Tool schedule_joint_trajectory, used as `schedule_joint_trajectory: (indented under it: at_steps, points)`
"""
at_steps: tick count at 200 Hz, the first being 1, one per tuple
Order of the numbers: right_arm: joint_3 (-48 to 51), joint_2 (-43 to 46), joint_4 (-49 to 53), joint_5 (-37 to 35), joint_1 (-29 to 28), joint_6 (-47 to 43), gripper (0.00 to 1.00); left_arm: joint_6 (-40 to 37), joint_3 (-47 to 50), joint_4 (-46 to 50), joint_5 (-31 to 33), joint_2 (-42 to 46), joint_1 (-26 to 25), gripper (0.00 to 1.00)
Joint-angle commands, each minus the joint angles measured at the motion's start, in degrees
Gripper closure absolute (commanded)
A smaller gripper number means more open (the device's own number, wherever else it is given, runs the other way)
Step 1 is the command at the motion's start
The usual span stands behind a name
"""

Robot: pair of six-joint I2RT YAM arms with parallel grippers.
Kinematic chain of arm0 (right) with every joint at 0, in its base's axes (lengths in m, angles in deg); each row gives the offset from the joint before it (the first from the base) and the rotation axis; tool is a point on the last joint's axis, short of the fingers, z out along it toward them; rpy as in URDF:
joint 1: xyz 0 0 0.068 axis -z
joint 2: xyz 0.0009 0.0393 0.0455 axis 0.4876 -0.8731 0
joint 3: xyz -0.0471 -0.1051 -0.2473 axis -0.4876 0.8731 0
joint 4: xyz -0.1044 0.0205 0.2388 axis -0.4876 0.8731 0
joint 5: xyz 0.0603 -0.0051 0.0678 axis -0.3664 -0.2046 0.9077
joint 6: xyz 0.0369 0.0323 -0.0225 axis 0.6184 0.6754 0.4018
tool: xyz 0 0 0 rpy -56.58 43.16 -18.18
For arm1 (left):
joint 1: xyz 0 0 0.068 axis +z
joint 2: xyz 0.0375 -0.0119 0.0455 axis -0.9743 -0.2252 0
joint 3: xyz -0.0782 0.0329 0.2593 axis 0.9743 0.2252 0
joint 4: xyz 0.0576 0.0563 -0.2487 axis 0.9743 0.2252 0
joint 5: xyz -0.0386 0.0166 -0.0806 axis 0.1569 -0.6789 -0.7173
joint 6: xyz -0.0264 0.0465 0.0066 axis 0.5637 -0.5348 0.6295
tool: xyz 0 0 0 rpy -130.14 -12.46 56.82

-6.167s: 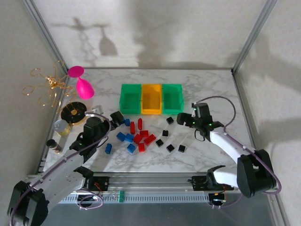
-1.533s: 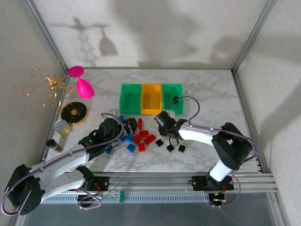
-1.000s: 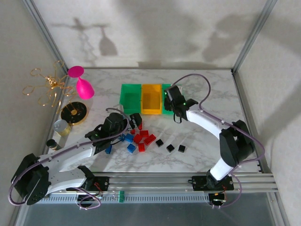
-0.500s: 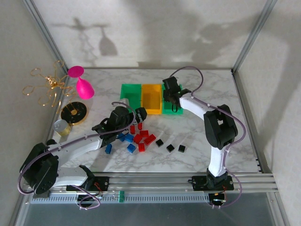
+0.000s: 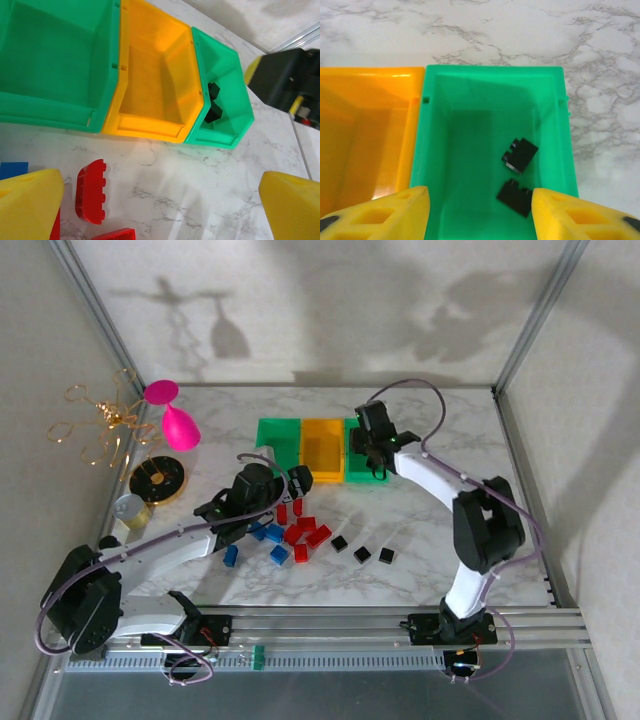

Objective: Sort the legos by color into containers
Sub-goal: Place the lego in the container, then pick up the lego from the bottom-center of the table.

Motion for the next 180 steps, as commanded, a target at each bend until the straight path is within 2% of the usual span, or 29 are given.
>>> schedule_joint_trajectory:
  at_steps: [1, 55, 81, 159, 180]
  points:
    - [4.4, 5.6, 2.3, 2.4, -1.2, 2.3, 0.41, -0.3, 0.0, 2.0, -1.3, 3.5, -0.9, 0.0]
    - [17.0, 16.2, 8.3, 4.0, -4.2, 9.5, 0.34, 1.0, 4.0, 4.9, -2.2, 8.8, -3.9, 0.01]
    - [24.1, 20.4, 9.3, 3.7, -6.5, 14.8, 0.33, 2.1, 6.4, 5.2, -0.6, 11.3, -6.1, 0.01]
    - [35.1, 27.5, 14.0, 1.0, -15.0, 28.6, 0.23, 4.5, 11.1, 6.5, 1.7, 15.2, -11.4, 0.0]
    - [37.5, 28.3, 12.9, 3.0, -15.8, 30.6, 0.23, 5.4, 11.7, 6.8, 2.4, 15.8, -12.0, 0.0]
